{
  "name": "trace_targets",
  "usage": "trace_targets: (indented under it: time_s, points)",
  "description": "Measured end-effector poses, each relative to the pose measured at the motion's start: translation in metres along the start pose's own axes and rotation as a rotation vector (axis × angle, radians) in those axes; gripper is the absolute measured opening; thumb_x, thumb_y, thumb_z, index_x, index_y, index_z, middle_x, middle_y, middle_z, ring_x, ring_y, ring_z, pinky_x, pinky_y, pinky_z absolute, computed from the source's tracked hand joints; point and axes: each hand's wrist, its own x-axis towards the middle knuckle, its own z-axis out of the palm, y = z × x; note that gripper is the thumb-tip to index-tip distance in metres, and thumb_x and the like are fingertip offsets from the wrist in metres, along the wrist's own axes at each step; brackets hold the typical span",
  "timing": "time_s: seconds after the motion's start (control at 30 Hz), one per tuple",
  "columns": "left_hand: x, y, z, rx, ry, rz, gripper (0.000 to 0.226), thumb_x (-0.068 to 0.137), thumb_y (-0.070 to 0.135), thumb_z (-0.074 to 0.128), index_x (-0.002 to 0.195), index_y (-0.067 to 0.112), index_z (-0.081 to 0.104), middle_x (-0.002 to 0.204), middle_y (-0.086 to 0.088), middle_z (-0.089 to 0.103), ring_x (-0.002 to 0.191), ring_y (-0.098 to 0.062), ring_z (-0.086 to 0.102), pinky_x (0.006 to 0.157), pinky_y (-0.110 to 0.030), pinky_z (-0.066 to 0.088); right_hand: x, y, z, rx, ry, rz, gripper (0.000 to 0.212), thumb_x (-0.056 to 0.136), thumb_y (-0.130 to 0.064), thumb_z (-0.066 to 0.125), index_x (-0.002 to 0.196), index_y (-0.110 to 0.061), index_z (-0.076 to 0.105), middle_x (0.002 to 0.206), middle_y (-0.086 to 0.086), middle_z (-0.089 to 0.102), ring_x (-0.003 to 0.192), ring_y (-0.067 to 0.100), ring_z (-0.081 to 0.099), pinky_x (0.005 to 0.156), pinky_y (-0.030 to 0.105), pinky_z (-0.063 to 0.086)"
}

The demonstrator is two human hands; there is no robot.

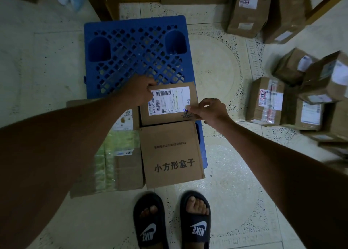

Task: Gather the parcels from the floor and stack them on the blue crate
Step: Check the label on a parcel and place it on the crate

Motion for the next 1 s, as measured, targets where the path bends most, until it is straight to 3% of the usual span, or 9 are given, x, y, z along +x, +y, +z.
trace_targets:
  time_s: [0.1,0.2,0.33,0.53,0.63,0.77,0.83,0.87,1.0]
  points:
    - [-0.002,-0.003,0.001,0.021,0.003,-0.032,0.025,0.090,0.001,0.047,0.107,0.002,0.066,0.092,-0.017,0.066,0.063,-0.019,0.052,0.054,-0.026,0.041,0.001,-0.002,0.001,-0.009,-0.004,-0.008,0.047,0.072,-0.044,0.082,0.085,-0.001,0.069,0.088,0.007,0.075,0.078,0.018,0.070,0.051,0.023,0.042]
    - [-0.005,-0.003,0.002,0.015,0.014,-0.061,0.022,0.089,0.008,0.047,0.102,0.005,0.065,0.092,-0.017,0.067,0.073,-0.028,0.063,0.062,-0.039,0.053,0.002,0.000,0.001,-0.058,-0.007,-0.010,0.048,0.071,-0.052,0.079,0.085,-0.007,0.069,0.091,0.006,0.075,0.082,0.018,0.070,0.056,0.026,0.045]
    - [-0.013,0.007,0.002,0.032,0.044,-0.104,0.016,0.091,0.011,0.044,0.099,0.004,0.057,0.092,-0.016,0.065,0.077,-0.029,0.064,0.065,-0.039,0.053,-0.006,-0.004,-0.001,-0.137,0.035,-0.036,0.052,0.079,-0.059,0.068,0.093,-0.009,0.068,0.100,0.006,0.069,0.091,0.021,0.065,0.071,0.030,0.048]
    - [-0.033,0.048,-0.020,0.072,0.056,-0.136,0.036,0.095,0.013,0.042,0.129,0.007,0.052,0.102,-0.020,0.064,0.084,-0.032,0.063,0.073,-0.043,0.056,-0.037,-0.019,-0.028,-0.197,0.149,-0.015,0.051,0.092,-0.053,0.053,0.119,-0.010,0.062,0.123,0.010,0.065,0.112,0.027,0.060,0.085,0.031,0.047]
    - [-0.039,0.081,-0.038,0.010,0.061,-0.105,0.027,0.092,0.010,0.039,0.112,0.002,0.055,0.067,-0.009,0.048,0.059,-0.024,0.049,0.052,-0.029,0.037,-0.060,-0.036,-0.055,-0.153,0.193,-0.006,0.046,0.095,-0.047,0.050,0.122,-0.011,0.062,0.125,0.010,0.065,0.115,0.029,0.059,0.089,0.029,0.044]
    - [-0.047,0.153,-0.061,-0.035,0.074,-0.079,0.023,0.096,0.011,0.034,0.098,0.010,0.057,0.078,0.005,0.038,0.056,-0.018,0.040,0.054,-0.027,0.031,-0.091,-0.060,-0.102,-0.037,0.252,0.018,0.043,0.099,-0.043,0.044,0.123,-0.011,0.061,0.125,0.013,0.064,0.117,0.030,0.058,0.084,0.026,0.039]
    - [-0.051,0.192,-0.067,-0.074,0.070,-0.073,0.023,0.096,0.009,0.035,0.092,0.004,0.056,0.081,-0.028,0.045,0.058,-0.020,0.038,0.051,-0.026,0.029,-0.107,-0.067,-0.131,0.018,0.282,0.043,0.045,0.101,-0.042,0.039,0.125,-0.010,0.060,0.128,0.015,0.062,0.119,0.031,0.056,0.085,0.026,0.037]
    - [-0.052,0.212,-0.069,-0.086,0.065,-0.069,0.023,0.096,0.009,0.035,0.091,0.001,0.056,0.065,-0.010,0.042,0.060,-0.019,0.037,0.050,-0.025,0.028,-0.115,-0.068,-0.146,0.042,0.297,0.055,0.047,0.102,-0.042,0.036,0.125,-0.009,0.060,0.130,0.015,0.060,0.120,0.032,0.054,0.086,0.027,0.036]
    - [-0.056,0.281,-0.069,-0.142,-0.006,-0.072,0.039,0.099,0.021,0.037,0.134,0.013,0.053,0.124,-0.011,0.057,0.101,-0.026,0.055,0.076,-0.030,0.043,-0.142,-0.060,-0.202,0.132,0.386,0.111,0.053,0.102,-0.045,0.031,0.131,-0.010,0.058,0.139,0.016,0.055,0.127,0.033,0.050,0.103,0.034,0.038]
